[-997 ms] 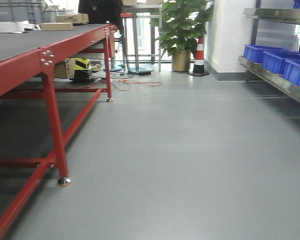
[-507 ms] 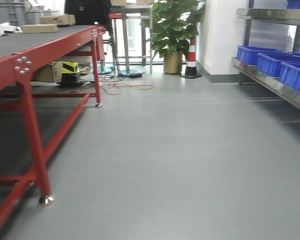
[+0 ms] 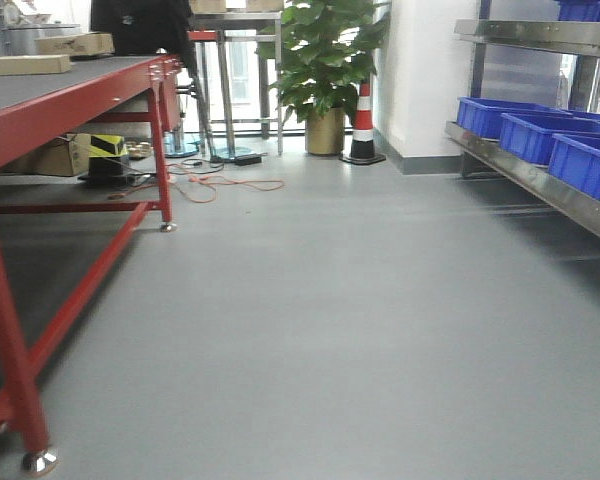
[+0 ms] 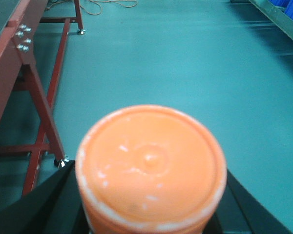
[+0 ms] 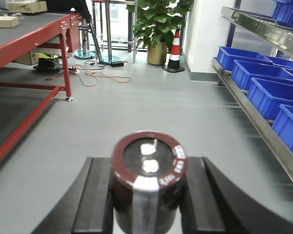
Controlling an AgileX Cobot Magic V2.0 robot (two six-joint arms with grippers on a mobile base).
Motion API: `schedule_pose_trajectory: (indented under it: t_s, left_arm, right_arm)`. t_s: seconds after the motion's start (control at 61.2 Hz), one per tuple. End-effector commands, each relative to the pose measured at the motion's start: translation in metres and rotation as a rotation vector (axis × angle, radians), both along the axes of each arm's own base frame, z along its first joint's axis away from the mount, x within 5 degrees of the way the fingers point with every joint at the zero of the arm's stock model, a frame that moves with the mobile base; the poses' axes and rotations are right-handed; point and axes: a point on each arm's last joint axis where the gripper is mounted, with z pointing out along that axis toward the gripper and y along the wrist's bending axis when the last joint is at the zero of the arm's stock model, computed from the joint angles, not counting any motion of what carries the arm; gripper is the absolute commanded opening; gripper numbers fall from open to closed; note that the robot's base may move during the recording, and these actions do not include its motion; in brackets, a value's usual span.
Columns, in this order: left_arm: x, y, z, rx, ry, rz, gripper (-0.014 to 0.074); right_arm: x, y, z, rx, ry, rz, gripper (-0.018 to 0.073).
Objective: Place cylindrical capacitor in blue bin on shelf
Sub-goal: 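Drive the base away from the table toward the blue-bin shelf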
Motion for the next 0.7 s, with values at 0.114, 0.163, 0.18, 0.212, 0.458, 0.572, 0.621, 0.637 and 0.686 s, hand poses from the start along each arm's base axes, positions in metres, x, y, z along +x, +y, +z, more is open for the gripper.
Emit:
schedule_pose_trajectory:
  t_s: [0.114,0.163,0.18,0.212,0.458,0.572,0.621,0.637,0.686]
  left_arm:
    - [-0.0002,-0.0009,0.003,-0.008,-0.031,-0.009,-0.0111]
    - [-0.0002,-0.0009,0.003,-0.008,-0.031,-0.009,-0.0111]
    - [-0.0002,-0.0009,0.003,-0.008,-0.031,-0.009,-0.0111]
    - [-0.0002,-0.0009,0.003,-0.008,-0.031,-0.009,-0.0111]
    - [-0.0002,-0.0009,0.003,-0.008,-0.031,-0.009,-0.0111]
    - [-0.0002,-0.0009,0.003,-0.008,-0.031,-0.009,-0.0111]
    - [-0.0002,-0.0009,0.003,-0.008,-0.031,-0.009,-0.0111]
    - [-0.0002,-0.0009,0.003,-0.008,-0.031,-0.009,-0.0111]
    - [-0.0002,-0.0009,0.003,-0.008,-0.031,-0.009,-0.0111]
  right_arm:
    - [-0.0012,-0.0008,0.0048,-0.006,-0.043,-0.004,-0.0151]
    - [-0.0012,-0.0008,0.0048,-0.006,-0.043,-0.004,-0.0151]
    - [-0.0012,-0.0008,0.0048,-0.006,-0.043,-0.004,-0.0151]
    - [-0.0012,-0.0008,0.0048,-0.006,-0.043,-0.004,-0.0151]
    - [-0.0012,-0.0008,0.0048,-0.006,-0.043,-0.004,-0.0151]
    - [-0.0012,-0.0008,0.0048,-0.006,-0.043,-0.004,-0.0151]
    - [-0.0012,-0.0008,0.0048,-0.006,-0.043,-0.004,-0.0151]
    - [-0.0012,-0.0008,0.0048,-0.006,-0.043,-0.004,-0.0151]
    - [-0.0012,-0.0008,0.0048,-0.006,-0.043,-0.004,-0.0151]
